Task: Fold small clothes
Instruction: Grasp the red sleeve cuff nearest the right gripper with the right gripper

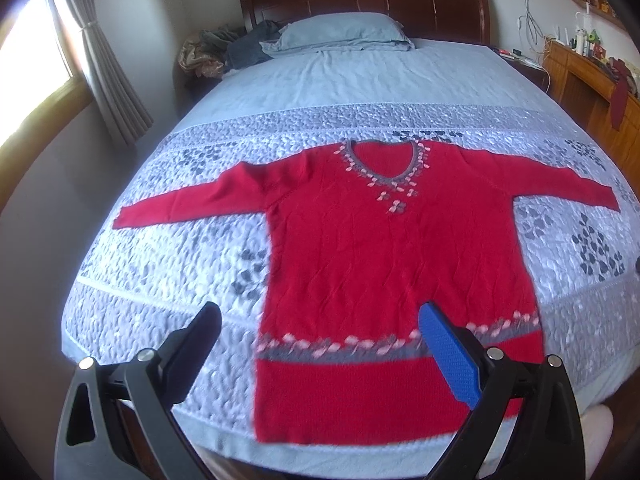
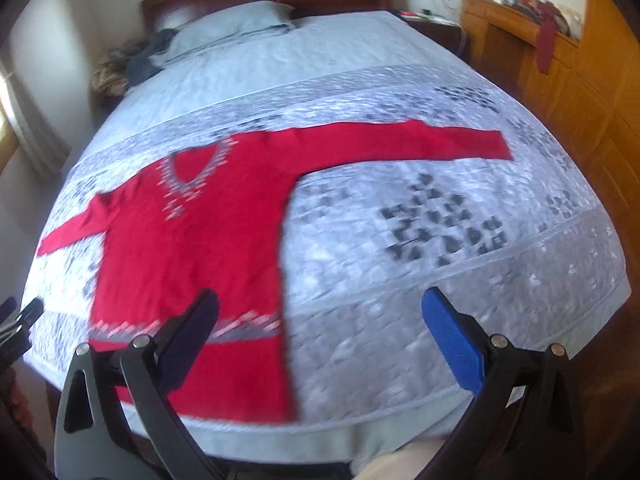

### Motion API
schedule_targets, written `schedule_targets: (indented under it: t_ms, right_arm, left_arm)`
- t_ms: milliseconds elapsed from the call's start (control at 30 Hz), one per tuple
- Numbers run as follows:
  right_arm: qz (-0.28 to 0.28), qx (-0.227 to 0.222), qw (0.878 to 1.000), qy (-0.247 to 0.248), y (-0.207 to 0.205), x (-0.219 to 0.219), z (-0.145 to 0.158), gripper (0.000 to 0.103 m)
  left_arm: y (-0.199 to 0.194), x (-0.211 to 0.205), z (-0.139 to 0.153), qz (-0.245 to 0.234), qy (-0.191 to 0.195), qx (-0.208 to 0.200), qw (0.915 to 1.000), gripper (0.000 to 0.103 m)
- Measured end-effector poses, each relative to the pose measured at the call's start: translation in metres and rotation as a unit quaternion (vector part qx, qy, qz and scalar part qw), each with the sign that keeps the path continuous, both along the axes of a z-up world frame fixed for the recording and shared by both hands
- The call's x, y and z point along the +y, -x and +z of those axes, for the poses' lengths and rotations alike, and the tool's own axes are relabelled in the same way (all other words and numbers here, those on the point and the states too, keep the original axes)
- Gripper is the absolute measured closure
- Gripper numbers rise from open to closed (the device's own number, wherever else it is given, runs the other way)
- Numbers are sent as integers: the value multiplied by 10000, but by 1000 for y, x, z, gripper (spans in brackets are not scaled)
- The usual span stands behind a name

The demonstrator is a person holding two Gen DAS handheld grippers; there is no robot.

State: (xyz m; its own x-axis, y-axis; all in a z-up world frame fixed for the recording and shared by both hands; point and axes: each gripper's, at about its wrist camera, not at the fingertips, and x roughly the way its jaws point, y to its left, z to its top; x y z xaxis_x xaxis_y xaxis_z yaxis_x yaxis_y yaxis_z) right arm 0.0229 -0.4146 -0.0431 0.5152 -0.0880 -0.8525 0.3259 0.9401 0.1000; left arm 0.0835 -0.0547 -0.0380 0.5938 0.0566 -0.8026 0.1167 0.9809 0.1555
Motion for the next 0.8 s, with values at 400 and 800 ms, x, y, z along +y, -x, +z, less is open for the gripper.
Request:
schedule_targets:
  t_ms: [400, 800]
  right_arm:
    - [-1276, 864, 9879, -198, -125, -319, -97, 3]
    - [-1386, 1010, 9793, -1072, -180, -393, -176, 10]
  left_arm:
    - [-122, -117, -41, -24, 319, 96, 9994, 4]
    - [-174, -144, -89, 158, -41, 258, 9995, 4]
